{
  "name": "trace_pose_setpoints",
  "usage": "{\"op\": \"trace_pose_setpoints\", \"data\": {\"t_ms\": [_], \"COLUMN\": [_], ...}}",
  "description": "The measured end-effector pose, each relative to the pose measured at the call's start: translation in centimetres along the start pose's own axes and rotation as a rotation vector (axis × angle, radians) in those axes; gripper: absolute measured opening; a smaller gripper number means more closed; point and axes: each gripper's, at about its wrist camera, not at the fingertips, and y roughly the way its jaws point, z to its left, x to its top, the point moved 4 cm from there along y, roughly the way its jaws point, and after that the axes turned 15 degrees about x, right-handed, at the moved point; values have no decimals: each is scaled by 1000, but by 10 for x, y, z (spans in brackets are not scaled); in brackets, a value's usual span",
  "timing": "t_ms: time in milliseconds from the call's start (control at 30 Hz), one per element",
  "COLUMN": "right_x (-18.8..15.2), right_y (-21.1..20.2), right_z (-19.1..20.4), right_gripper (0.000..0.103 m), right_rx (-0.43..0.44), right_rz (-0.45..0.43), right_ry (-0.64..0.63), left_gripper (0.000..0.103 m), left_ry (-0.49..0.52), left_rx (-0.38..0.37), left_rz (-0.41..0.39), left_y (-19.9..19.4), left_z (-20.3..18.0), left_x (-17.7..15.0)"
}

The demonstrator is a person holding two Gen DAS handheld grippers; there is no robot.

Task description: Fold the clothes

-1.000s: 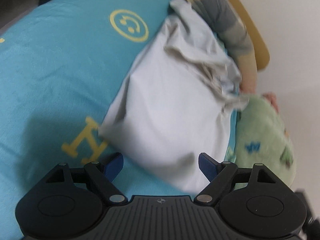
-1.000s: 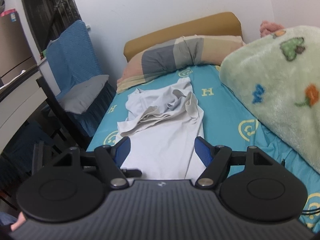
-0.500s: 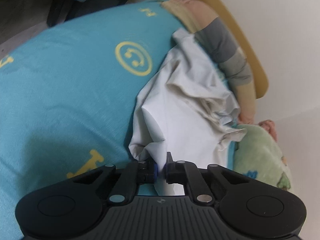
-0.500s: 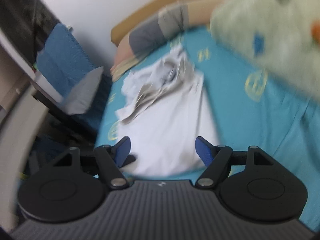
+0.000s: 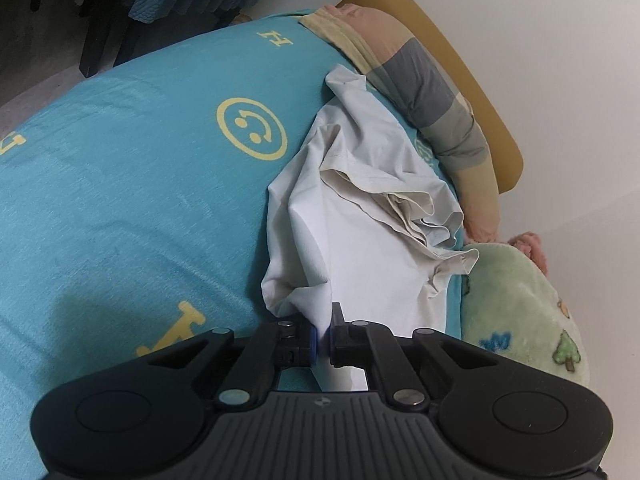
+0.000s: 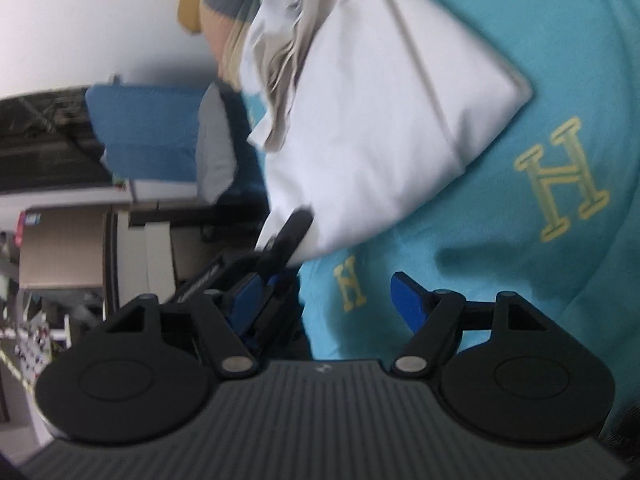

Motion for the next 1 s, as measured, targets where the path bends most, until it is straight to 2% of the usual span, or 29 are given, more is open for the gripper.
{"op": "trace_pose_setpoints", "data": {"t_ms": [133,167,300,400,433,467,533,600,700,767,867,933,1000], "right_x": [15,19,30,42,44,46,48,45,37,22,-1,-17,-42], "right_y": [3,2,-21,-41,-42,-43,-44,-51,-64,-78,-100,-115,-136], "right_z": [-9,-10,-16,-20,-17,-13,-1,21,60,82,114,135,140], "right_gripper": [73,69,61,44,26,15,12,11,10,10,10,10,10], "right_rx": [-11,-27,-81,-102,-100,-101,-96,-55,13,28,41,50,39], "right_rz": [-64,-86,-250,-335,-340,-337,-336,-355,-387,-392,-395,-397,-386], "right_ry": [25,9,26,43,31,12,-40,-123,-239,-313,-422,-494,-531], "left_gripper": [5,5,5,5,5,5,4,4,4,4,4,4,4], "left_ry": [19,20,-12,-22,-17,-14,-12,-2,22,43,87,86,74], "left_rx": [10,11,-1,-31,-44,-60,-96,-135,-198,-228,-258,-272,-280], "left_rz": [-2,-4,4,-3,-10,-19,-41,-71,-120,-156,-205,-205,-186], "left_y": [2,3,2,-2,-4,-7,-17,-33,-67,-94,-138,-160,-178], "left_z": [-3,-3,3,1,-1,-3,-7,-14,-28,-35,-40,-35,-23], "left_x": [1,1,2,4,5,7,11,16,24,25,15,1,-17]}}
